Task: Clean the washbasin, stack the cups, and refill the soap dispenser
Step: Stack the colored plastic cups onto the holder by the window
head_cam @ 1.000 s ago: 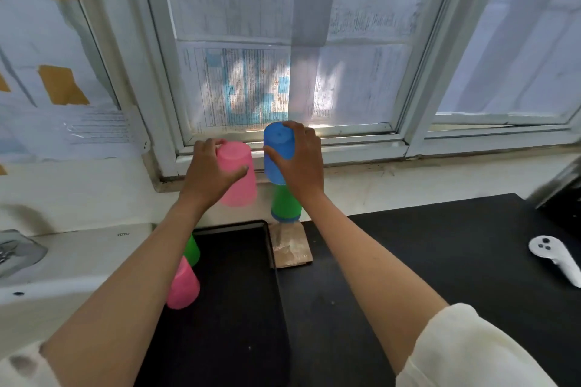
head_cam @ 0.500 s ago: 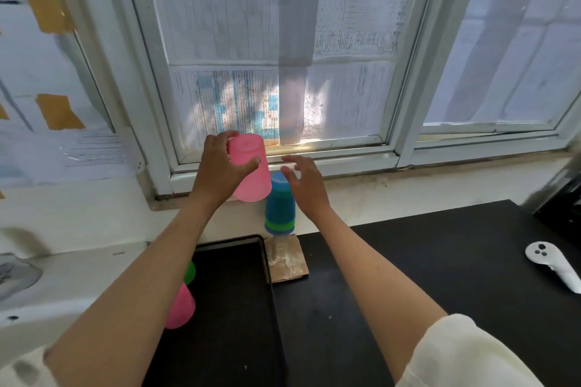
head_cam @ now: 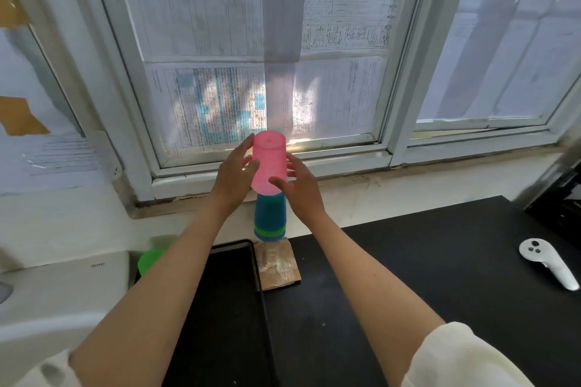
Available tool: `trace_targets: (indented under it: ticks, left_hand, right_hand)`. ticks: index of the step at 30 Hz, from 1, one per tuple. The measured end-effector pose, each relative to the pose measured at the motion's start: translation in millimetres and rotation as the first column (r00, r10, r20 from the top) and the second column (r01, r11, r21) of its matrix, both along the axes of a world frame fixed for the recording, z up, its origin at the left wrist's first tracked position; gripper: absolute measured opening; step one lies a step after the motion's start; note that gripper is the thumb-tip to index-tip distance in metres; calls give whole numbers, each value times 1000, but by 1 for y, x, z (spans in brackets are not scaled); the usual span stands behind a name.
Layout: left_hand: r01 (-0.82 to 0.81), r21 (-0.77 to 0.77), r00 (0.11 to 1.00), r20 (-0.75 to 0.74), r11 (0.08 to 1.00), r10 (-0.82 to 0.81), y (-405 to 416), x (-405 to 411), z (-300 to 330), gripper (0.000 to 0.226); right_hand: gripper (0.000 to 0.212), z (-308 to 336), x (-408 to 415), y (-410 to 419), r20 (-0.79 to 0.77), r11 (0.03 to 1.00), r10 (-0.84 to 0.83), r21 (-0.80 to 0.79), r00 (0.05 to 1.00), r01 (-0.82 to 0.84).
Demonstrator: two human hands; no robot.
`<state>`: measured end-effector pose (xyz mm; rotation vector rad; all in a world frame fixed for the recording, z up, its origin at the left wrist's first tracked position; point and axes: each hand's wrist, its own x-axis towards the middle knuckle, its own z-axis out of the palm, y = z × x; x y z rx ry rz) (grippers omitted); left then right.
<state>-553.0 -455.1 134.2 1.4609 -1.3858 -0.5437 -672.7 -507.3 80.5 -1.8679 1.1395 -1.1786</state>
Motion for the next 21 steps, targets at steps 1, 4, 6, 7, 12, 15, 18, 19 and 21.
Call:
trace_targets:
  ticks: [1, 4, 6, 7, 12, 15, 18, 19, 21]
  left_hand:
    - [11, 26, 1000, -28, 1000, -10, -2, 0, -6, 48]
    - [42, 108, 998, -59, 993, -36, -11, 3, -26, 51]
    - [67, 155, 997, -49, 986, -60, -14, 7, -37, 53]
    - [73, 168, 997, -46, 983, -66, -14, 8, -42, 54]
    - [44, 188, 999, 9, 981, -47, -8, 20, -53, 57]
    - [-40, 163, 994, 104, 986, 23, 4, 40, -56, 50]
    - [-126, 158, 980, 175, 979, 97, 25, 68, -59, 44]
    - [-143, 161, 976, 187, 977, 112, 31, 78, -60, 43]
    - [-201, 177, 962, 222, 964, 159, 47, 102, -66, 41]
  right_hand:
    - [64, -5, -1, -2, -5, 1000, 8, 20, 1000, -8]
    - [62, -19, -5, -7, 11, 994, 44, 97, 999, -45]
    - [60, -27, -6, -8, 13, 987, 62, 147, 998, -63]
    - [59, -30, -5, -8, 7, 986, 63, 156, 998, -63]
    - [45, -32, 3, -3, -28, 994, -82, -77, 996, 79]
    - [29, -30, 15, 7, -84, 929, -171, -346, 982, 132]
    - [22, -33, 36, 21, -146, 912, -90, -409, 985, 23]
    - [20, -35, 44, 25, -160, 922, -49, -388, 986, -17]
    - [17, -41, 62, 35, -188, 941, 32, -326, 982, -93]
